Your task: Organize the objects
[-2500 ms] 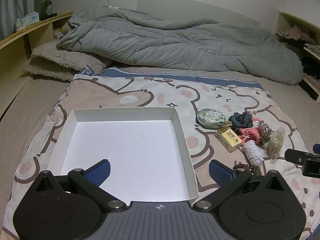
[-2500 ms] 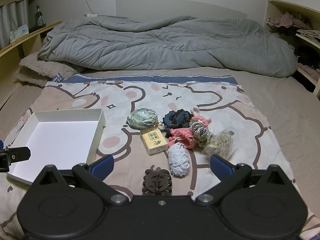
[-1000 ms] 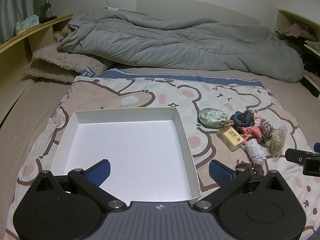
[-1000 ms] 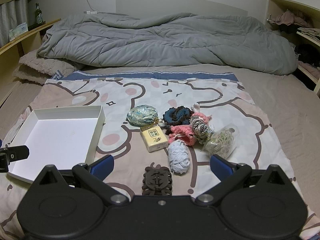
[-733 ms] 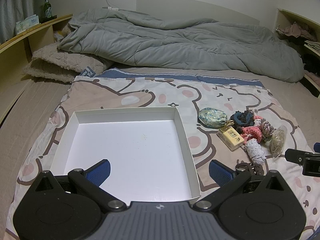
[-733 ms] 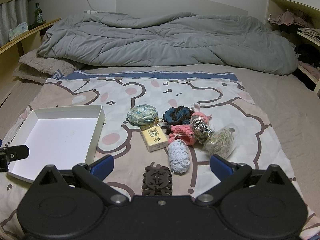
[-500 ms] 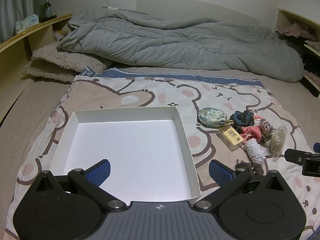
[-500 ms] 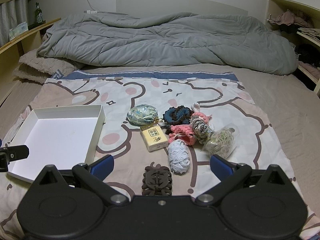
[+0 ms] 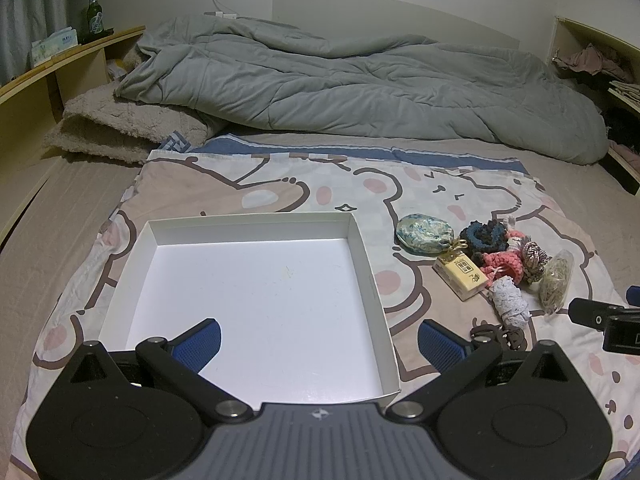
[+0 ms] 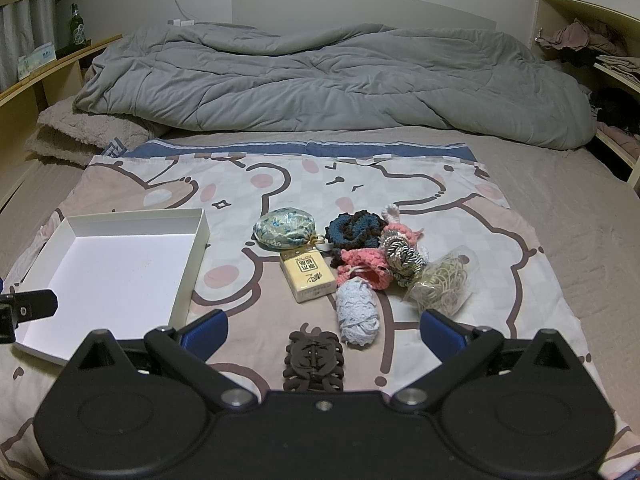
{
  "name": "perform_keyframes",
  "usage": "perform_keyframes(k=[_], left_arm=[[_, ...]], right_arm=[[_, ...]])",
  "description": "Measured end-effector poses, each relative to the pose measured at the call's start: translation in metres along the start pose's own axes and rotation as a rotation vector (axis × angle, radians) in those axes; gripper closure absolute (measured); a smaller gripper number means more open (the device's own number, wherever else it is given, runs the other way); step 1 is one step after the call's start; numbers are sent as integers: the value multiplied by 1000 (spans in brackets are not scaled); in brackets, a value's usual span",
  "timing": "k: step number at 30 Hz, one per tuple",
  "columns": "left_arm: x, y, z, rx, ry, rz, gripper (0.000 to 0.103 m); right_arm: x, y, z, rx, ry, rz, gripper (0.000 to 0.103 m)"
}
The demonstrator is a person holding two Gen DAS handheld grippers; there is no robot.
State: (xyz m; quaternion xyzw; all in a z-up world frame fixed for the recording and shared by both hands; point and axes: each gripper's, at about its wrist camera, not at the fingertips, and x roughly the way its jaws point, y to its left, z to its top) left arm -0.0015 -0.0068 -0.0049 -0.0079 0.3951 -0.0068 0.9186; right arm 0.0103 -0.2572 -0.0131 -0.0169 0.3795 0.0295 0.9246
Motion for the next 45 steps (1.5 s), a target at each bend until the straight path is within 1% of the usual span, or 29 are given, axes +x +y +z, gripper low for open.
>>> perform_keyframes(k=[9, 15, 23, 29, 34, 39, 42, 43, 45], left_arm=[[2, -4, 2, -19, -5, 2, 0], [7, -24, 3, -8, 8, -18, 0], [24, -61, 3, 14, 67, -89, 0], [43, -87, 1, 15, 125, -137, 0], [54, -101, 3, -1, 129, -143, 0], [62, -118, 5, 10, 100, -129, 0], [68, -124, 3, 10, 87, -139, 0], [71, -125, 3, 2, 94, -149, 0], [76, -127, 4, -31, 132, -172, 0]], right_arm=[[1, -3, -2, 6, -6, 1, 0], [0, -14, 1, 32, -6, -10, 0], [3, -40, 3, 79, -5, -45, 0], [13, -63, 3, 117, 7, -78, 0], [21, -81, 1, 153, 24, -104, 0], [26, -95, -1, 176, 34, -120, 0], [28, -106, -3, 215, 43, -125, 0], [29, -110, -2, 238, 49, -127, 0], [31, -118, -2, 287, 56, -128, 0]])
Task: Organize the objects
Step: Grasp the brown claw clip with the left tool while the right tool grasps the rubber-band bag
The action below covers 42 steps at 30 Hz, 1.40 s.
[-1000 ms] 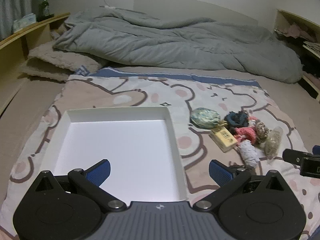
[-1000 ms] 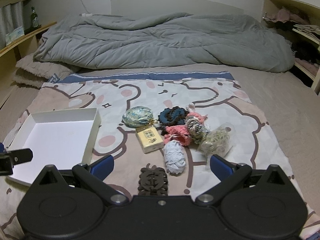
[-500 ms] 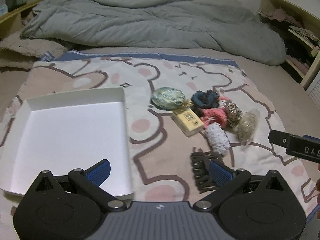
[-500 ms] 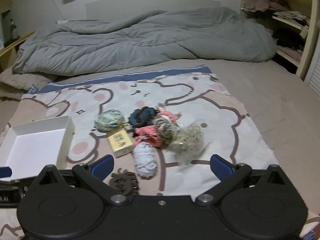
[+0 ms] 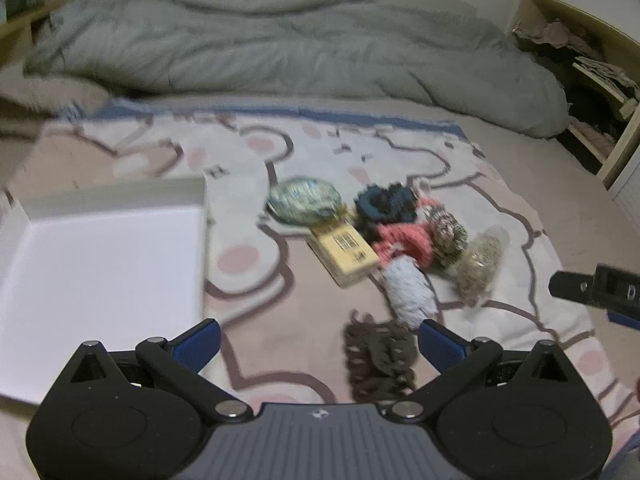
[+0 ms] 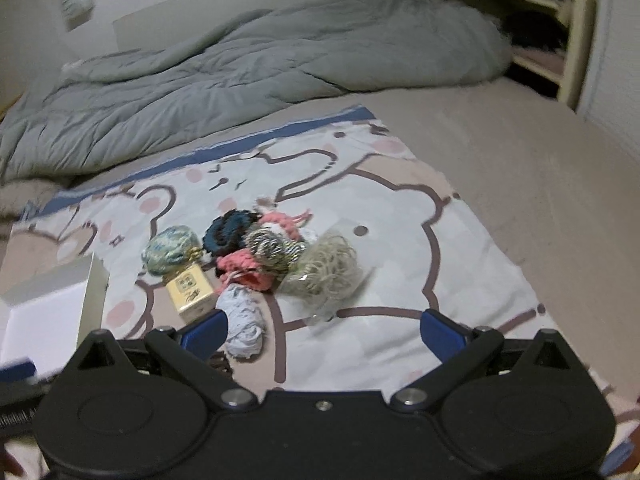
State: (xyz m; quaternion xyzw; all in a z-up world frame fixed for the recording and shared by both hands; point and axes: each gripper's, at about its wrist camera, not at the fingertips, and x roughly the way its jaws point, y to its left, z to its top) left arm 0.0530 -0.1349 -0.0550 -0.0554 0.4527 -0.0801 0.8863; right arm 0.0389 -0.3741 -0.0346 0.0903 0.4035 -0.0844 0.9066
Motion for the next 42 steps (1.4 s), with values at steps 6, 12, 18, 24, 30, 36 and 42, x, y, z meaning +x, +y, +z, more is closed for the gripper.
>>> perform_keyframes(k=[6, 12, 18, 24, 30, 36, 42], left_arm=[[12, -12, 9, -36, 47, -13, 0], [32, -23, 12, -47, 86, -42, 0], [66, -27, 0, -73, 158, -114, 1], [93, -34, -4, -48, 202, -169, 13], [113, -31, -3, -88, 234, -164, 23], [124, -32, -2, -99, 267, -153, 23], [122, -36, -3, -30, 266, -109, 41]], right_arm=[[13, -21, 22, 204, 25, 0, 0], [43, -33, 39, 367, 25, 37, 0], [97, -58, 36, 648, 105, 177, 0], [137, -78, 18, 810, 162, 169, 8], [160, -90, 9, 868, 188, 189, 8], [174, -84, 8, 876, 204, 207, 8], [181, -76, 9, 850, 220, 198, 22]])
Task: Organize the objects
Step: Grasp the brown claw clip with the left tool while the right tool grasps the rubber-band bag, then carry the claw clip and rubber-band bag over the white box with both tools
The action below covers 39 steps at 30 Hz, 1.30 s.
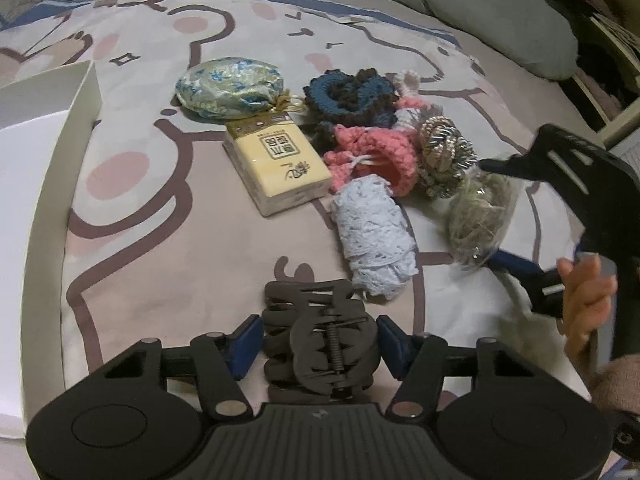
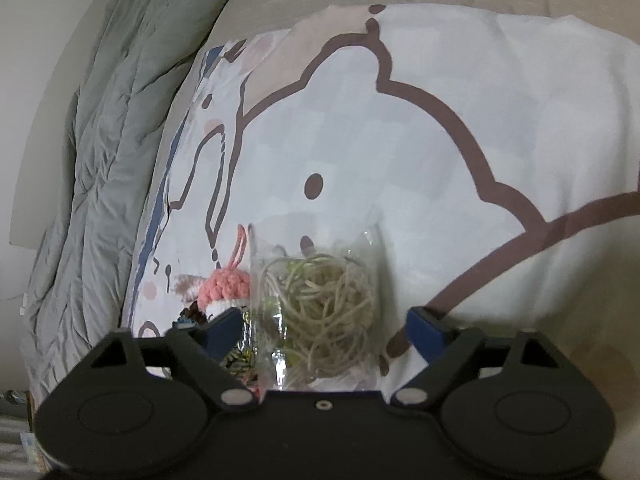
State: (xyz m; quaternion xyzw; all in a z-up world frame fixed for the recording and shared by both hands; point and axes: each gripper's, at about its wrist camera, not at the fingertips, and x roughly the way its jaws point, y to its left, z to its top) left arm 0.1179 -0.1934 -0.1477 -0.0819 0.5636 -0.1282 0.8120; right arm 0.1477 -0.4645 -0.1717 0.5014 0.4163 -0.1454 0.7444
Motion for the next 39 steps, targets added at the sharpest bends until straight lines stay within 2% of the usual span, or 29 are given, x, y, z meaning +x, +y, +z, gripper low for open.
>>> perform_keyframes(k=[4, 8, 10, 18, 25, 31, 39], left_arm=[[-4, -1, 1, 42, -2, -4, 47], [-12, 2, 3, 58, -22, -17, 56], [-16, 4, 4, 52, -30, -32, 56], [-39, 10, 4, 63, -79, -49, 56], [-62, 14, 4, 90, -136, -61, 56], [-87, 21, 7, 89, -203, -64, 56], [-125, 44, 12, 70, -320, -48, 56]], right_arm=[[1, 2, -4, -39, 5, 9, 46], [-7, 12, -7, -119, -25, -19, 53], [-12, 17, -9, -165, -40, -38, 56], [-38, 32, -19, -309, -72, -80, 58], [-57, 36, -29, -369, -70, -90, 58], [-80, 42, -38, -430, -99, -75, 58], [-106, 67, -63, -579, -145, -24, 58]])
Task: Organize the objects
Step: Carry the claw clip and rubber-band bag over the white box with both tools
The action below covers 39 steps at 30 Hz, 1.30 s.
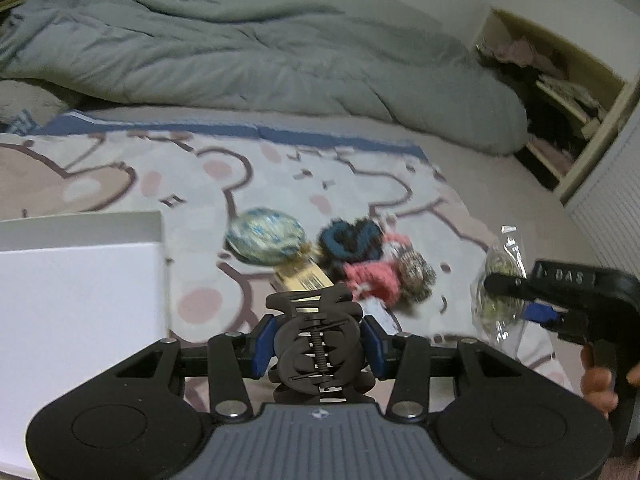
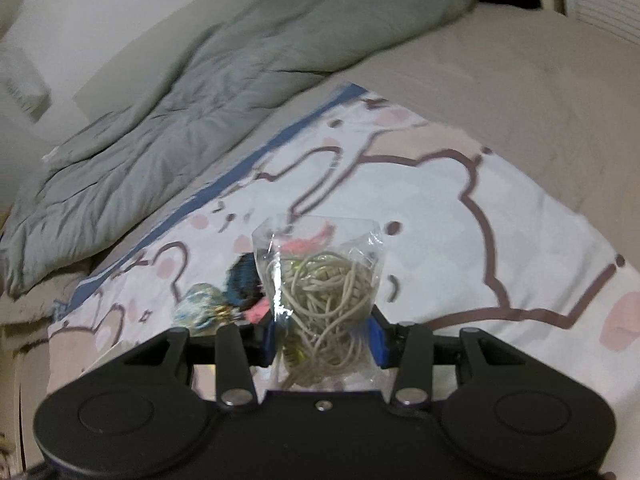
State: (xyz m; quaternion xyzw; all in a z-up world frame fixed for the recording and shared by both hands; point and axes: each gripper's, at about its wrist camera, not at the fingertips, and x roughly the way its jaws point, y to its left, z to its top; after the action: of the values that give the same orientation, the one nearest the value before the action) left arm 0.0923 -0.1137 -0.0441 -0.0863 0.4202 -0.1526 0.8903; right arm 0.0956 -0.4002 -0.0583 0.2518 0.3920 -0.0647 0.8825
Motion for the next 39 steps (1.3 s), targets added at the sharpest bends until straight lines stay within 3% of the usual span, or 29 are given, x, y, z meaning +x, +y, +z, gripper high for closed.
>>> perform_keyframes(k=[11, 24, 30, 39], left_arm=[[-43, 48, 7, -38, -92, 61, 56], [-80, 119, 5, -100, -142, 135, 56], [-93, 148, -3, -103, -145, 181, 56], [-94, 182, -20, -123, -87, 222, 56]], right_arm=[[-9, 66, -23, -146, 20, 93, 58], [1, 149, -69, -297, 95, 173, 58], [8, 179, -92, -351, 145, 204, 58], [22, 220, -129, -431, 224, 223, 58]])
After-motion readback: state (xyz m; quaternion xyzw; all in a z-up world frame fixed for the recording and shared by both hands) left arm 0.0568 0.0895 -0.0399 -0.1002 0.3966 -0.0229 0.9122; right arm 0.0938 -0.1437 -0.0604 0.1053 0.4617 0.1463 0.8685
